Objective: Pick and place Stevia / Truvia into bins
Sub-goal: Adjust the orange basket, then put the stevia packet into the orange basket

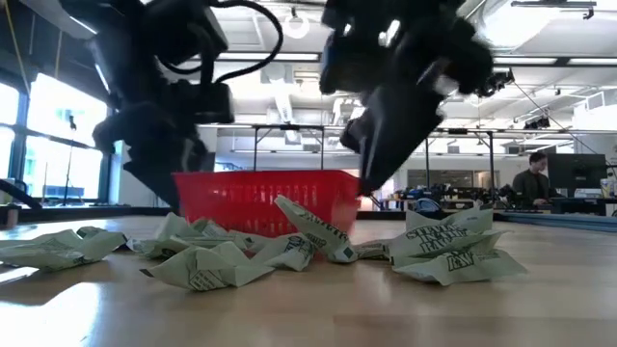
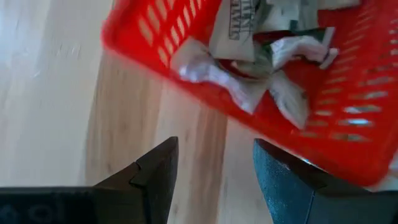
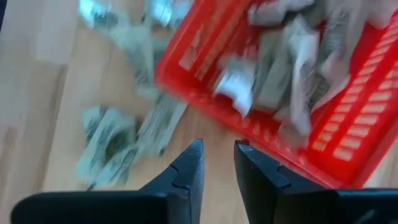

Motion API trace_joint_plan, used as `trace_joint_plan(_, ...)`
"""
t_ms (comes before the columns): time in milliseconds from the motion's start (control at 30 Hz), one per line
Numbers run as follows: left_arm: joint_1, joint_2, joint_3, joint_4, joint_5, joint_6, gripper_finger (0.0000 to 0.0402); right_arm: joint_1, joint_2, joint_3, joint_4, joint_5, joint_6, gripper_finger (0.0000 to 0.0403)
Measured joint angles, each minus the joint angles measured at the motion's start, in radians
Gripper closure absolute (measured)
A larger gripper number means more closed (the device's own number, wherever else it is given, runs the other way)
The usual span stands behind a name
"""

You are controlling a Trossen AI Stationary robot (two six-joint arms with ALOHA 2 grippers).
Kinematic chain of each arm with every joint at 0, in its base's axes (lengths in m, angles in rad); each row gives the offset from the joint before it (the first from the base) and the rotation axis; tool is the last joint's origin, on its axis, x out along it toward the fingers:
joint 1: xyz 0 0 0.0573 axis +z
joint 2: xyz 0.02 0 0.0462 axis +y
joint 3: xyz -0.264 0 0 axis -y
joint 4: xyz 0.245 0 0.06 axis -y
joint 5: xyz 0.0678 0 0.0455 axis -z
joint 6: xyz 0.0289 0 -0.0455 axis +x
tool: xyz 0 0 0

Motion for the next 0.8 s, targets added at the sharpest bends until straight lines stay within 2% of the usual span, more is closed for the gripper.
trace_joint_plan(167, 0.056, 0.021, 0.023, -0.007, 0.02, 0.026, 0.0163, -0.055, 0.032, -0.004, -0.008, 0.087, 0.005, 0.0322)
trace_joint_plan(333, 0.088, 0.014, 0.029, -0.01, 0.035, 0.043, 0.0163, -0.119, 0.024, -0.003, -0.036, 0.217, 0.031, 0.032)
trace_joint_plan(467, 0.087, -0.014, 0.031, -0.096, 0.033, -0.005, 0.0163, -0.151, -0.007, -0.002, -0.101, 0.262, 0.056, 0.032)
trace_joint_plan(533, 0.086, -0.023, 0.03, -0.153, 0.037, -0.044, 0.0163, -0.155, -0.026, -0.003, -0.135, 0.269, 0.057, 0.032)
trace_joint_plan(633, 0.086, -0.026, 0.031, -0.126, 0.024, -0.053, 0.0163, -0.146, -0.053, -0.003, -0.156, 0.255, 0.057, 0.032)
trace_joint_plan(800, 0.128, -0.026, 0.032, -0.038, -0.073, 0.025, 0.0163, -0.118, -0.081, -0.003, -0.23, 0.121, 0.053, 0.032)
